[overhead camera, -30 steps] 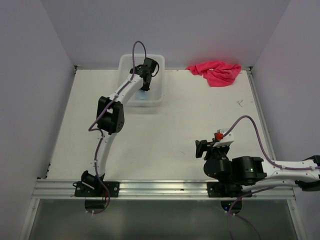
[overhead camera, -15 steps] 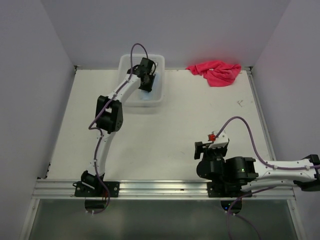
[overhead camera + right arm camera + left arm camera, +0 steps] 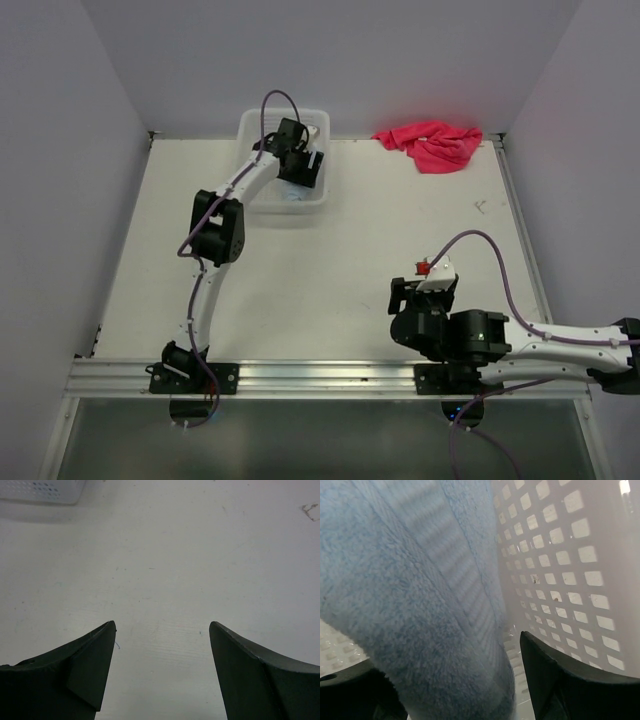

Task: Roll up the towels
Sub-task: Place the rolled towel into the container

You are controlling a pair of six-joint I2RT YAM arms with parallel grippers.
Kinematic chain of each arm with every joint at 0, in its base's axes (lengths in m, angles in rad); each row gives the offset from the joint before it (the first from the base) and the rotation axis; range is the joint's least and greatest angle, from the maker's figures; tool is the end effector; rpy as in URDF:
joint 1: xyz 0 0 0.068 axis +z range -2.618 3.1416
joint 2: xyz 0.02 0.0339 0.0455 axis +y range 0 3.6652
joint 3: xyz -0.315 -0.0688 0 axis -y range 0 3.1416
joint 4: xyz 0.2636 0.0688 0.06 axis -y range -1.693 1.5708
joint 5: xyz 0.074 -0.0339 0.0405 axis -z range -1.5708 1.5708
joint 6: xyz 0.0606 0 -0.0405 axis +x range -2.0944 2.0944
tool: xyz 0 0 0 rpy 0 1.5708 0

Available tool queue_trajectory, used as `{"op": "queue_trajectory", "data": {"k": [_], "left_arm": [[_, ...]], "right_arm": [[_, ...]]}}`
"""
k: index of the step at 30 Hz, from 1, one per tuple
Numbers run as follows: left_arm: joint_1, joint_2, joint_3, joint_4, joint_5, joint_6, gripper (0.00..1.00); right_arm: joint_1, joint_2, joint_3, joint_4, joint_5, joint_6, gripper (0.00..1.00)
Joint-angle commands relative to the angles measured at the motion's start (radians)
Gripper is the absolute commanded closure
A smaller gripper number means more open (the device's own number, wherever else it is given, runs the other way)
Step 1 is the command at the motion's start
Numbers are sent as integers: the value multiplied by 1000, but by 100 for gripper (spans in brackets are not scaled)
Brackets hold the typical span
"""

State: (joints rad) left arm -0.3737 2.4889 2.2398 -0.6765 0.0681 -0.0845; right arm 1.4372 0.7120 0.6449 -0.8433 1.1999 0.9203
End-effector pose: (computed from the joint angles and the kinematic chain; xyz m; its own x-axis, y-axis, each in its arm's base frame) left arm 0.5770 -0.2307 0.1905 -0.7751 0.2135 -0.5946 0.3381 0.9352 -0.1049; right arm 0.0703 0.0989 0.2857 -0.2890 0.0153 -0.9572 -0.0877 0.9952 0.0424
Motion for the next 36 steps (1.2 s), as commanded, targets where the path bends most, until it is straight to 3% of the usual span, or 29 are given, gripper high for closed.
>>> {"op": "queue_trajectory", "data": {"k": [1, 12, 36], "left_arm": [[-2, -16, -22, 25, 9, 12, 18], [-1, -68, -68, 71, 9, 0, 1], [35, -191, -108, 42, -54, 3, 0]], "right_arm": [[-20, 10, -7, 67, -13, -17, 21], [-69, 21, 22, 119, -40, -89, 21], [-96, 87, 101, 178, -49, -184, 20]]}}
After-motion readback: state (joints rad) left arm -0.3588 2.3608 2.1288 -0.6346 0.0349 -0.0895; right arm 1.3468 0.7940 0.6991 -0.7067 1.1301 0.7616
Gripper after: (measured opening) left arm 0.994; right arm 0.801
